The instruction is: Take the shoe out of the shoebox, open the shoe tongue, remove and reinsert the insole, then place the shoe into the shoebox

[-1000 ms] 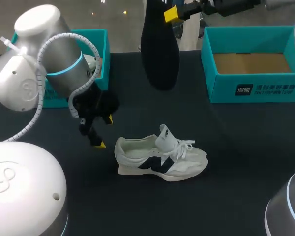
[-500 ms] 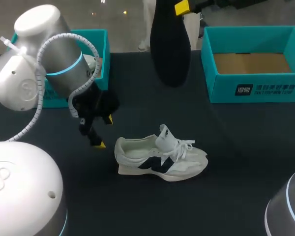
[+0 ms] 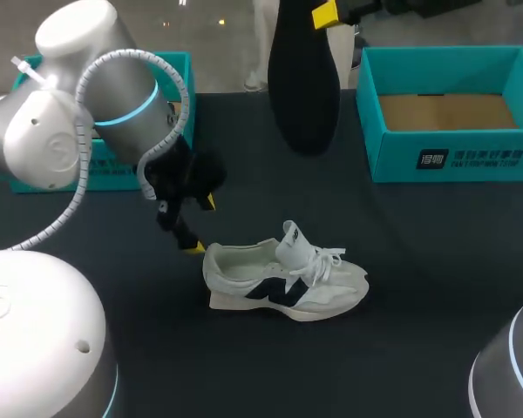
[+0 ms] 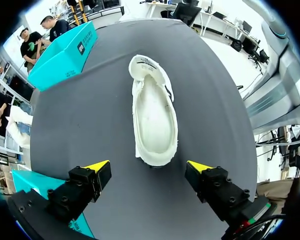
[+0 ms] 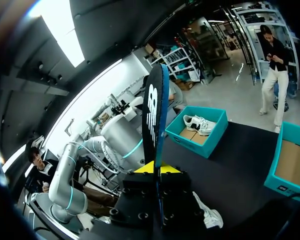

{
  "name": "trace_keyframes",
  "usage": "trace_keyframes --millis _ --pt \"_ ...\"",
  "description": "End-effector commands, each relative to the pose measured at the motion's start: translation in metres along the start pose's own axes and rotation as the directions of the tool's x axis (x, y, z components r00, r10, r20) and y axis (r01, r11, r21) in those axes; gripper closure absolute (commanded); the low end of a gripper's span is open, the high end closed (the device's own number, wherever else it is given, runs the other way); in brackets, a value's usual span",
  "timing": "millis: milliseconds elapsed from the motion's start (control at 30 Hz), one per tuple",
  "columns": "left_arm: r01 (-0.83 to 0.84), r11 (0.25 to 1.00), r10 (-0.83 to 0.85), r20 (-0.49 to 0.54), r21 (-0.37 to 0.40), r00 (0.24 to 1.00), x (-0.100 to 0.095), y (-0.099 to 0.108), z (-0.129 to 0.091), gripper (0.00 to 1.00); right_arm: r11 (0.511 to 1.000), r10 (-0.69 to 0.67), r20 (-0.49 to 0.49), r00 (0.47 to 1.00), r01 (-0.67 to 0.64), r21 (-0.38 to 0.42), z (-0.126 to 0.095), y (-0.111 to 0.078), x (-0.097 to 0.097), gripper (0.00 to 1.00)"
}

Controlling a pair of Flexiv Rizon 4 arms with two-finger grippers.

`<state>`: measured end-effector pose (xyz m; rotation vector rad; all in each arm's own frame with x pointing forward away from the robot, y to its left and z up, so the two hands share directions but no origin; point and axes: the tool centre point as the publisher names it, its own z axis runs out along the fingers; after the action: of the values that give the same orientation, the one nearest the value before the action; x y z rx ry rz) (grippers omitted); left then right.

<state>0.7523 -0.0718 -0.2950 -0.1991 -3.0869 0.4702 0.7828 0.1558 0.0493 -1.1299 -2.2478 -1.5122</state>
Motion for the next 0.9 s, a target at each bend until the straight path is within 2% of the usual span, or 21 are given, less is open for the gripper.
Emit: trace_keyframes --millis 33,267,533,633,667,733,833,867,900 --pt "0.006 0.999 -0.006 0.002 -0.038 1.000 -0.015 -0.031 0.021 0.00 1.000 0.002 0.002 1.000 -0.002 0.001 0.002 0.001 0.000 1.00" --pt "0.021 0.998 -0.021 -0.001 -0.060 1.000 -0.025 -0.058 0.055 0.00 1.000 0.002 0.002 1.000 -0.002 0.001 0.002 0.001 0.000 1.00" --pt "0.009 0.996 -0.013 -0.052 -0.088 0.999 -0.028 -0.057 0.087 0.00 1.000 0.002 0.002 1.000 -0.002 0.001 0.002 0.001 0.000 1.00" --pt "0.005 0.996 -0.012 -0.079 -0.092 0.997 -0.028 -0.051 0.097 0.29 1.000 0.002 0.002 1.000 -0.002 0.001 0.002 0.001 0.000 1.00" --pt "0.005 0.996 -0.013 -0.089 -0.093 0.996 -0.028 -0.049 0.099 0.36 1.000 0.002 0.002 1.000 -0.002 0.001 0.002 0.001 0.000 1.00" --pt "0.005 0.995 -0.014 -0.092 -0.104 0.996 -0.027 -0.045 0.105 0.49 1.000 0.002 0.002 1.000 -0.002 0.001 0.002 0.001 0.000 1.00" --pt "0.002 0.994 -0.014 -0.109 -0.109 0.994 -0.025 -0.041 0.112 0.62 1.000 0.002 0.002 1.000 -0.002 0.001 0.002 0.001 0.000 1.00" --pt "0.003 0.994 -0.016 -0.116 -0.107 0.993 -0.025 -0.039 0.113 0.69 1.000 0.002 0.002 1.000 -0.002 0.001 0.002 0.001 0.000 1.00" --pt "0.002 0.994 -0.014 -0.118 -0.107 0.993 -0.024 -0.038 0.114 0.85 1.000 0.002 0.002 1.000 -0.002 0.001 0.002 0.001 0.000 1.00"
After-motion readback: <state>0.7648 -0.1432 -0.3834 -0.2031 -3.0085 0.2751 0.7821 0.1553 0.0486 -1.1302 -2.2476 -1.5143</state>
